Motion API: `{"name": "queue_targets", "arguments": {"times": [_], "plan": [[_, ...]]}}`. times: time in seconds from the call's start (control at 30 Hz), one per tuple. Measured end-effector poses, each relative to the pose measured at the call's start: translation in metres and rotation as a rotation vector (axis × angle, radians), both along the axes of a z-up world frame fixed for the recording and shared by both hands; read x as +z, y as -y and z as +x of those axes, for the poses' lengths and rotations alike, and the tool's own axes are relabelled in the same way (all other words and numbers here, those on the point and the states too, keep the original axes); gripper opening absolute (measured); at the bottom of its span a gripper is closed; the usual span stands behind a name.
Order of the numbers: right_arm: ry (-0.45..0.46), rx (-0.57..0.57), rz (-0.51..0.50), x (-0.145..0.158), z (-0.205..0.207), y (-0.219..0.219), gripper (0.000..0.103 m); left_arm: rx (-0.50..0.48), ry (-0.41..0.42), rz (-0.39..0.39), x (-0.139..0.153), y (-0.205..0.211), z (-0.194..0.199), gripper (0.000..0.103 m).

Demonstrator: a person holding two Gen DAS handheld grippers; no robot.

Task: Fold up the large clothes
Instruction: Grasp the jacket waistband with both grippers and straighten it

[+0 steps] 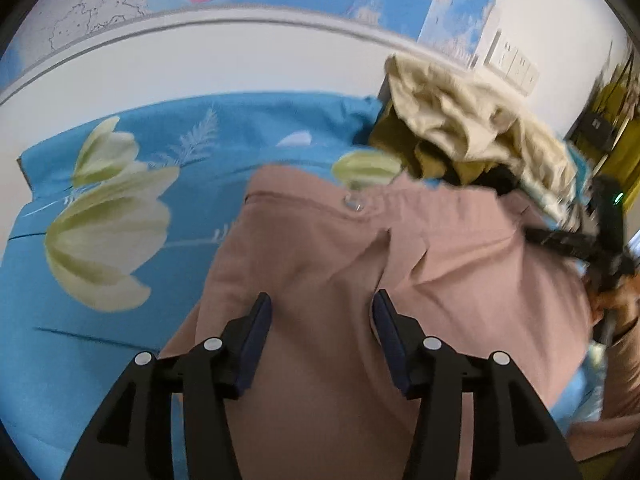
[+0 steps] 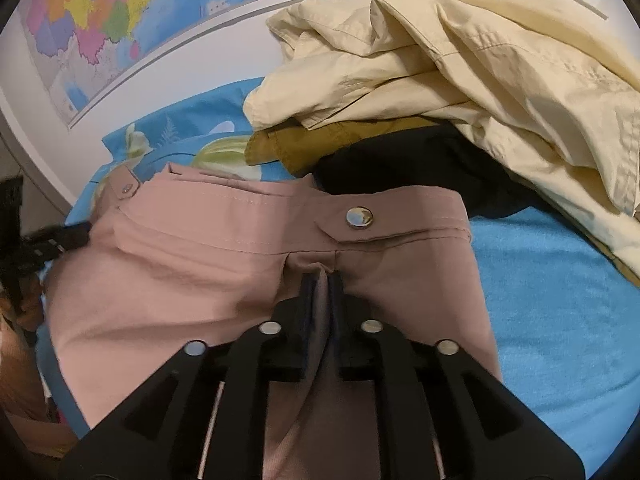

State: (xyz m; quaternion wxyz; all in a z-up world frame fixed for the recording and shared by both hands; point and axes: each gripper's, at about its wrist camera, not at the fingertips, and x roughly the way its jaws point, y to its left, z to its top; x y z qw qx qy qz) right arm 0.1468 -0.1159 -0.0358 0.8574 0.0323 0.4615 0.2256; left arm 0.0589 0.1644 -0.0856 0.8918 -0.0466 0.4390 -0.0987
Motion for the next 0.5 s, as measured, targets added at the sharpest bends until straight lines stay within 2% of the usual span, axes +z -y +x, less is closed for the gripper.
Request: {"name": "queue_targets", "arguments": {"times": [0.03,0.07,0.13,0.2,0.27,0.33,0.4,0.47,0.5], "plan": [[0.015,0.002,0.014,0.004,-0.004,0.001,0.024,0.000,-0.017,0.019,-0.005,0.002,0.001,0.052],[0.031,-0.002,0.015,0.008,-0.008,0.003,0.045,0.005,-0.032,0.034,-0.010,0.004,0.003,0.052],[0.080,-0.028,0.024,0.023,-0.026,0.017,0.071,0.008,-0.034,0.041,-0.014,0.004,0.004,0.053],[0.111,-0.044,0.026,0.031,-0.043,0.034,0.076,0.011,-0.032,0.042,-0.014,0.004,0.005,0.055],[0.105,-0.078,0.013,0.030,-0.060,0.053,0.092,0.010,-0.033,0.039,-0.015,0.004,0.006,0.055],[0.065,-0.104,0.013,0.019,-0.068,0.069,0.093,0.008,-0.031,0.037,-0.015,0.004,0.006,0.055],[-0.015,-0.112,0.061,0.000,-0.072,0.084,0.077,0.010,-0.032,0.032,-0.015,0.004,0.006,0.055],[-0.086,-0.089,0.142,-0.017,-0.071,0.091,0.033,0.009,-0.034,0.030,-0.016,0.004,0.007,0.056],[-0.098,-0.078,0.172,-0.023,-0.070,0.094,0.020,0.016,-0.039,0.024,-0.016,0.003,0.008,0.056]]}}
